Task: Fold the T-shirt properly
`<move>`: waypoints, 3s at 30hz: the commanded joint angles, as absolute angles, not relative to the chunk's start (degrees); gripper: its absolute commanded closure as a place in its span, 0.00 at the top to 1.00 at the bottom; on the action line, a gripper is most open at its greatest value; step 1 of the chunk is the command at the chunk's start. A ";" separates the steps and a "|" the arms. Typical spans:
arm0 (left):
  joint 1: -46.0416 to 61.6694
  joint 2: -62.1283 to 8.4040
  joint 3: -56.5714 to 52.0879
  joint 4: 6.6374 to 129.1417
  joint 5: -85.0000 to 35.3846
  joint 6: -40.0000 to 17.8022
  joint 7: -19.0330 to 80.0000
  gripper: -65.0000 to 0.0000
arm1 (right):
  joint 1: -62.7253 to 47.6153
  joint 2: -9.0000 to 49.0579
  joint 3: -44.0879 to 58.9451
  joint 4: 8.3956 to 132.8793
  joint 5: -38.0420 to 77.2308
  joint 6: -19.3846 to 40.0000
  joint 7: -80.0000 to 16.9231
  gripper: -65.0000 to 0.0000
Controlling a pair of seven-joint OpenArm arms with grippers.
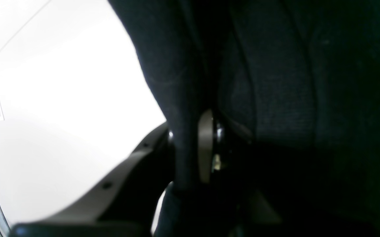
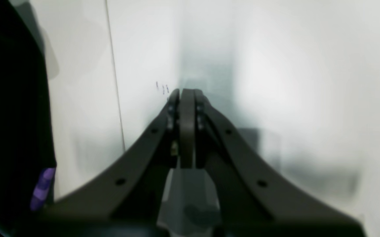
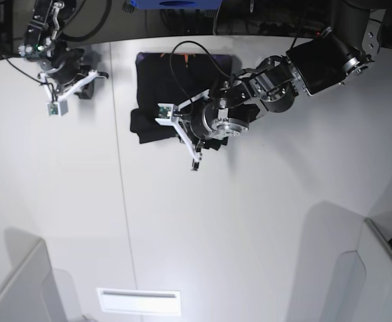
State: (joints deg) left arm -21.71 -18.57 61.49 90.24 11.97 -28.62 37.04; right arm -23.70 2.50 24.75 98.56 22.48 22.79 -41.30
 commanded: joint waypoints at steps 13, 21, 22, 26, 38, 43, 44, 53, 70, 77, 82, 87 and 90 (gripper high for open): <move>-23.52 -16.40 60.70 95.96 12.18 -28.44 40.92 0.62 | -23.60 2.95 24.92 99.47 22.90 22.73 -40.40 0.00; -22.81 -16.48 54.64 102.81 12.09 -28.44 42.77 0.78 | -24.40 2.95 24.92 99.47 22.90 22.73 -40.48 0.00; -22.29 -16.31 51.65 104.48 12.09 -28.44 44.53 0.72 | -24.48 2.95 24.92 99.82 22.90 22.73 -40.40 0.00; -17.80 -15.78 40.75 111.16 12.00 -28.44 47.60 0.14 | -27.12 3.12 24.92 102.46 22.90 22.73 -36.53 0.00; 9.71 -24.92 16.13 113.54 12.09 -28.18 22.46 0.00 | -40.57 5.49 29.32 113.98 14.99 23.08 -30.37 0.00; 27.38 -25.36 3.74 113.54 12.09 -28.18 8.40 0.00 | -46.90 5.76 32.04 114.86 10.77 23.69 -30.81 0.00; 30.73 -25.36 1.63 113.54 12.09 -28.18 6.90 0.00 | -48.66 5.76 31.96 114.77 10.77 24.75 -30.81 0.00; 55.34 -20.35 -6.37 111.87 12.09 -28.00 0.31 0.00 | -61.05 7.87 27.03 110.73 10.68 33.71 -32.84 0.00; 39.34 -11.74 1.19 55.08 12.44 -15.43 -4.35 0.00 | -32.13 15.87 -7.69 46.99 10.68 33.63 -17.36 0.00; 14.37 -11.47 3.38 0.00 12.79 -15.25 -28.18 0.00 | -19.38 8.84 -19.91 8.66 10.68 25.80 11.65 0.00; 13.14 -11.91 3.47 0.00 12.79 -15.25 -33.27 0.00 | -18.68 5.32 -27.03 6.37 10.77 7.34 18.77 0.00; 14.55 -12.70 3.47 4.88 12.79 -15.25 -24.40 0.00 | -18.59 4.26 -27.47 6.37 10.95 4.18 18.77 0.00; 14.64 -13.41 3.03 4.97 12.44 -15.25 -24.48 0.00 | -18.59 4.18 -27.47 6.37 11.03 4.09 18.77 0.00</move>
